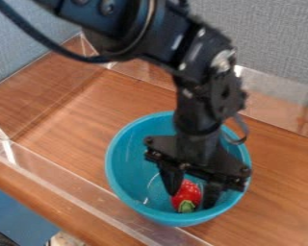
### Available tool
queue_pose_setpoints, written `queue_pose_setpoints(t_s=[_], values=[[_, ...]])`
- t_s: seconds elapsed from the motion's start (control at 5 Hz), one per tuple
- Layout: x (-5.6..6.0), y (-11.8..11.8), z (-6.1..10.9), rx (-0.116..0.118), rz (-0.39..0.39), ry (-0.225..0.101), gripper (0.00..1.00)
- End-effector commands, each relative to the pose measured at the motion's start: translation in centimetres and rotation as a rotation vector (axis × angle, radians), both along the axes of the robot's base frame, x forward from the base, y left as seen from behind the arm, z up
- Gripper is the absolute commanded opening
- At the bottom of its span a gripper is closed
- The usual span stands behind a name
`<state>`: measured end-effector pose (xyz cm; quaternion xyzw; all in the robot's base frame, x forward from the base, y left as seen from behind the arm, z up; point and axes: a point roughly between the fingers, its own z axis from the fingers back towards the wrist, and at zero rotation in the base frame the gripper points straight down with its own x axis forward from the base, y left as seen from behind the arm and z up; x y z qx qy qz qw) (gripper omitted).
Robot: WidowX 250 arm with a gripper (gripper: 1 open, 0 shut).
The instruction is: Put the strawberry in the blue bowl
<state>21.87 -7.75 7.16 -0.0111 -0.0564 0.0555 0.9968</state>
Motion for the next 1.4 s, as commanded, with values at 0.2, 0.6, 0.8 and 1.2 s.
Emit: queue_pose_setpoints(t_s=[0.2, 0.6, 0.8, 1.2], values=[[0.6, 0.2, 0.2, -0.010, -0.072, -0.049, 0.00], [0.4, -0.5, -0.8, -0.001, -0.100, -0.036, 0.00], [0.8, -1.2, -0.9, 0.002, -0.144, -0.029, 0.00], [1.5, -2.1, -1.4, 0.012, -0.227, -0.002, 0.00]])
